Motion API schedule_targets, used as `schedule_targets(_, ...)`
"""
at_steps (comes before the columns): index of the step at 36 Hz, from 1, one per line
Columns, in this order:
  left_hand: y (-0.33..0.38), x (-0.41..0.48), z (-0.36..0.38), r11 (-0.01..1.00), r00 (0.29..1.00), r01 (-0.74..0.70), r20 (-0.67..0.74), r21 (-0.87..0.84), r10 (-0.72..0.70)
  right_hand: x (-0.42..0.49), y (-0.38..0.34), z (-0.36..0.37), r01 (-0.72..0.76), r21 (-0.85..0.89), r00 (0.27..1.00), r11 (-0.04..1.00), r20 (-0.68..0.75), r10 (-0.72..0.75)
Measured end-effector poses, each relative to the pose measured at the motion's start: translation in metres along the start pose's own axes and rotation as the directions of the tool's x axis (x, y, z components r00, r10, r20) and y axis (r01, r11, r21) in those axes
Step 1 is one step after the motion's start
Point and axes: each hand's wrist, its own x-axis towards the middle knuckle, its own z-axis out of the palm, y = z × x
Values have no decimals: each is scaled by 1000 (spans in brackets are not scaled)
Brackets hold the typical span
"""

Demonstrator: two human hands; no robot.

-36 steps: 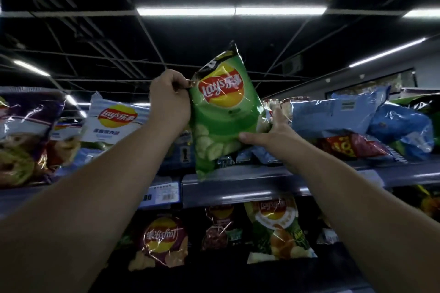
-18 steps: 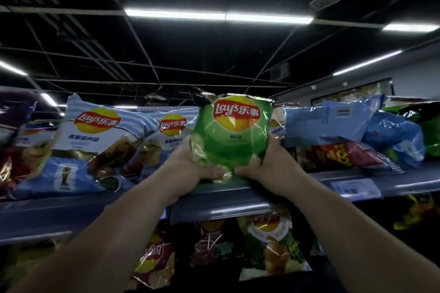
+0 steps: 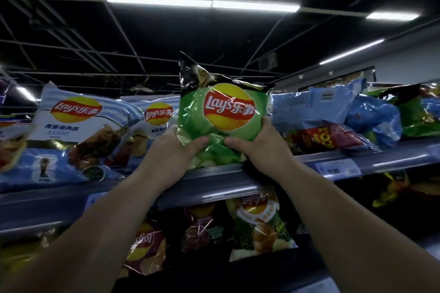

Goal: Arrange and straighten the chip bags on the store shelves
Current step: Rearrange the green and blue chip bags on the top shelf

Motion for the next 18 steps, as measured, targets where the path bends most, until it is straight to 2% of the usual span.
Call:
schedule_targets(3,3,0,2,995,1000,-12,-6,99,13,-4,-3,-10,-3,-116,999,993,34,7)
schedule_targets(6,8,-3,2,984,999,-41,-24,171,46,-11,-7,-30,4,-219,991,976,134,26)
schedule_targets(9,14,-3,6,977,999,-36,-28,208,43,-18,-9,-57,80,-368,988,926,155,-24)
schedule_targets(12,29,-4,14,980,1000,1,-19,197,3,-20,-10,-85,196,-523,979,829,150,-137)
schedule_targets(15,44,-3,30,992,997,34,-68,121,-26,-13,-9,-113,292,-624,956,725,167,-241)
schedule_targets(18,66,-3,52,999,983,-16,-182,48,25,-8,-7,-139,303,-578,951,758,128,-282)
